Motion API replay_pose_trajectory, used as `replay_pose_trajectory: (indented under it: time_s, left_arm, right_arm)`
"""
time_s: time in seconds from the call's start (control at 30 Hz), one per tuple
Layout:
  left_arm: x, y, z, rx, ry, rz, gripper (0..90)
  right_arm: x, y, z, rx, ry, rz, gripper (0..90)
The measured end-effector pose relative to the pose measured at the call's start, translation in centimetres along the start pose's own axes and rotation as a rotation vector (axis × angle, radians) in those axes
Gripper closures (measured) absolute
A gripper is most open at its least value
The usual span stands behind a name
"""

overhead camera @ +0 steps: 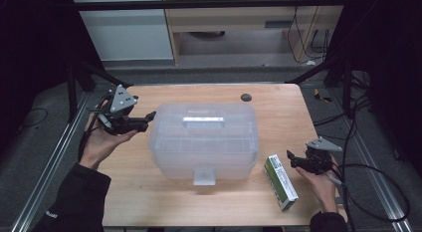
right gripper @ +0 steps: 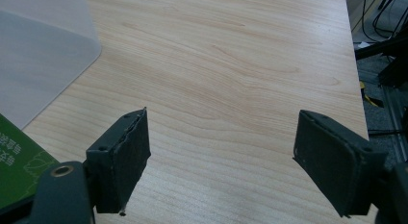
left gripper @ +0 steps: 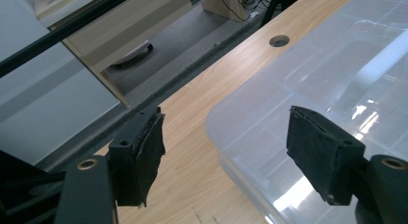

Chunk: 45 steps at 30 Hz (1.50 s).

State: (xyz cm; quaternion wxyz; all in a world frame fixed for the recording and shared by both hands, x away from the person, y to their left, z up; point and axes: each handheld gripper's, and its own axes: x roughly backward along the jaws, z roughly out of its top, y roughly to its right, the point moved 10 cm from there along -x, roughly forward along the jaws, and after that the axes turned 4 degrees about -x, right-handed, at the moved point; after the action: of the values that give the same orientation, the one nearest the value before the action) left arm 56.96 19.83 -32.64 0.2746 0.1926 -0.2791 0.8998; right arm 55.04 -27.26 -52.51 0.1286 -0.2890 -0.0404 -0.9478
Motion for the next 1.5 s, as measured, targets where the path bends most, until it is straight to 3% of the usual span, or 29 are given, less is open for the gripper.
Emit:
replay_pose_trajectory:
  time_s: [0.37,0.53,0.93,1.17,1.5]
  left_arm:
    - [-0.1,1.6,1.6,-0.084,-0.003,-0.039,28.8]
    - [-0.3,2.5,2.0,-0.148,-0.022,-0.062,28.8]
    - [-0.9,3.9,3.0,-0.211,-0.033,-0.117,30.3]
    - [-1.4,5.5,3.1,-0.292,-0.062,-0.143,31.8]
    - [-1.8,6.7,3.5,-0.338,-0.064,-0.173,35.6]
  right_arm:
    - [-0.1,-0.1,-0.1,0.003,-0.01,0.005,20.4]
    - [-0.1,-0.1,-0.1,0.005,-0.01,0.006,20.5]
    - [-0.2,-0.2,-0.3,0.015,-0.018,0.012,20.8]
    - [-0.3,-0.3,-0.3,0.018,-0.025,0.015,21.1]
    - [-0.3,-0.4,-0.3,0.027,-0.027,0.017,21.6]
